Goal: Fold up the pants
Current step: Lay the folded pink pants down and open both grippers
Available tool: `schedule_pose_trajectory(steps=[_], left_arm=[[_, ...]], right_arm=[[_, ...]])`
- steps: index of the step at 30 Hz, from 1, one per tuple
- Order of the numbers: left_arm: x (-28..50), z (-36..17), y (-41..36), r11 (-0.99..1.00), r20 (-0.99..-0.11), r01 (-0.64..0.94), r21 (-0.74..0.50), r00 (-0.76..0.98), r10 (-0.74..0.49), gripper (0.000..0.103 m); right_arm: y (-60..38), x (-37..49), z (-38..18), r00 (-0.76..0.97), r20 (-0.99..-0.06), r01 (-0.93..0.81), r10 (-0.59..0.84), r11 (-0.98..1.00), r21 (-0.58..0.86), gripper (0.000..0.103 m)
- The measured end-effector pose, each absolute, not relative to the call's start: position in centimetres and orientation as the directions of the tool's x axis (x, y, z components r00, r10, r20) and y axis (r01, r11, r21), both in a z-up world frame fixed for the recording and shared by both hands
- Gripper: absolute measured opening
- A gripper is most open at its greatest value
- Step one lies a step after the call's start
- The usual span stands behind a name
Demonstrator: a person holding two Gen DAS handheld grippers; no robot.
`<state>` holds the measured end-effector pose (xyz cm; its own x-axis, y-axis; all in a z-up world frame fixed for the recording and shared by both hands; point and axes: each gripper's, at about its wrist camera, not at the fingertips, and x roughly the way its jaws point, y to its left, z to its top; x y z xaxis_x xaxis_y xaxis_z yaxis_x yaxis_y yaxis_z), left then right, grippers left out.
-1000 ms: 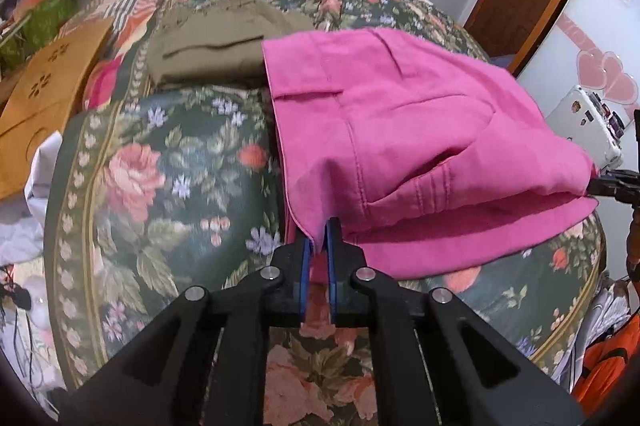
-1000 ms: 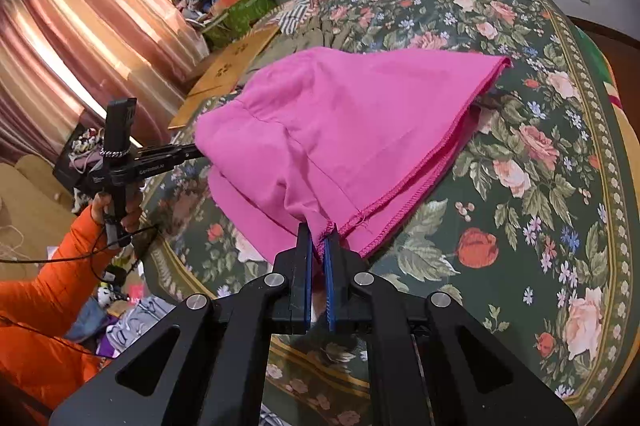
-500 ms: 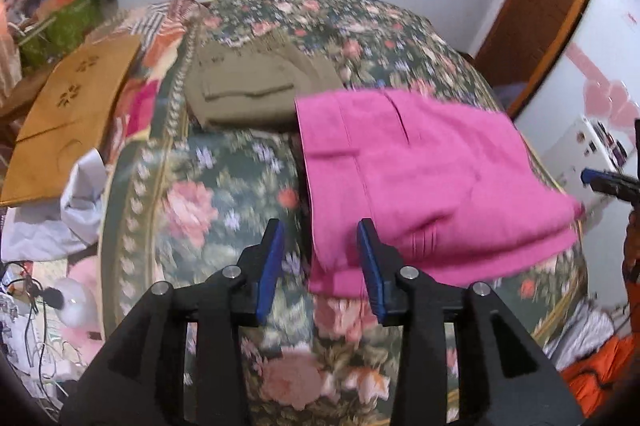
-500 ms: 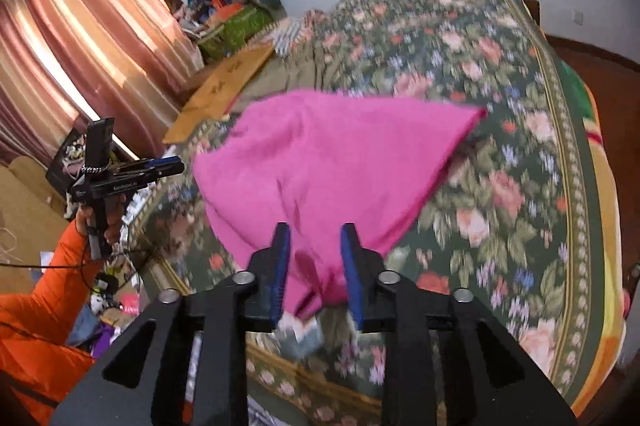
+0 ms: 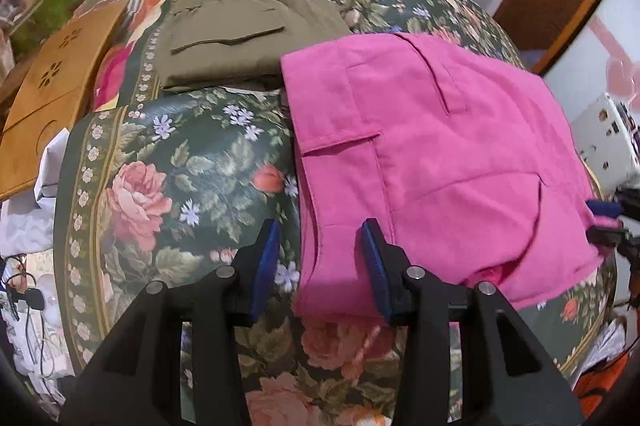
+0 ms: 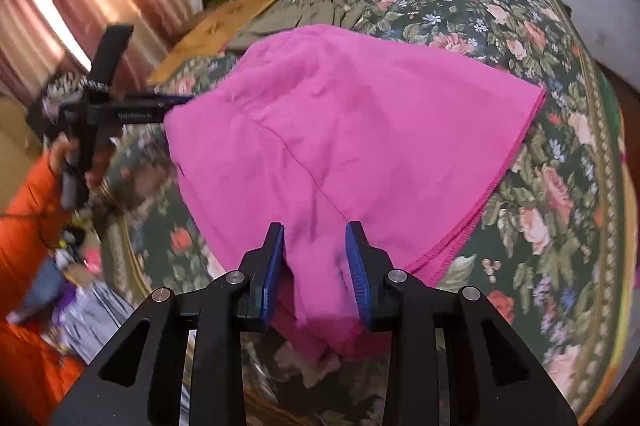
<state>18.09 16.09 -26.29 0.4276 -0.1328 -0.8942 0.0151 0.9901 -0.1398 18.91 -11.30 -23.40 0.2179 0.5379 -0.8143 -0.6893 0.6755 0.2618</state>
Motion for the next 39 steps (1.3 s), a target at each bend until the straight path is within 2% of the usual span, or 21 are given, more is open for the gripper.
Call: schedule_pose_trajectory(steps=[14,17,18,19,23,25,29,34,39], left_arm=[[15.6,-24.8,11.1,0.975,-0.880,0.117,-0.190,0.420,-0.222,0.042],[15.2,-24.5,10.5,0.970,-0.872,0.128,-0.205,0.426,-0.240,0.043],[15.2,-24.4,10.3,0.971,-0.874,0.128,-0.202,0.425,-0.238,0.043],[15.1,-24.3,10.2,0.973,-0.876,0.128,-0.190,0.426,-0.227,0.043],[15.2,-22.3,10.5,0.983,-0.867,0.115,-0.144,0.465,-0.181,0.043],[15.4,-21.0,10.7,0.981,-0.851,0.114,-0.155,0.490,-0.192,0.043],[16.4,-19.0,9.4,0.973,-0.823,0.149,-0.178,0.519,-0.230,0.043],[17.4,-20.5,5.3,0.951,-0.841,0.248,-0.184,0.462,-0.283,0.043],[16.4,-23.3,2.2,0.948,-0.874,0.286,-0.139,0.415,-0.254,0.044]], right_arm=[[-16.0,21.0,-24.1,0.257,-0.864,-0.663,0.433,0.729,0.168,0.026],[-18.0,22.1,-24.6,0.251,-0.868,-0.613,0.428,0.765,0.199,0.031],[-18.6,22.4,-24.8,0.246,-0.869,-0.595,0.430,0.774,0.214,0.036],[-19.1,22.7,-24.9,0.251,-0.871,-0.578,0.422,0.787,0.215,0.046],[-19.5,22.6,-24.4,0.254,-0.868,-0.563,0.426,0.795,0.226,0.046],[-19.0,22.3,-23.0,0.290,-0.858,-0.582,0.423,0.790,0.193,0.046],[-17.8,22.2,-19.8,0.322,-0.795,-0.615,0.514,0.752,0.238,0.046],[-15.3,23.1,-19.5,0.314,-0.756,-0.635,0.575,0.719,0.283,0.046],[-13.7,23.2,-22.8,0.244,-0.805,-0.637,0.540,0.715,0.287,0.046]])
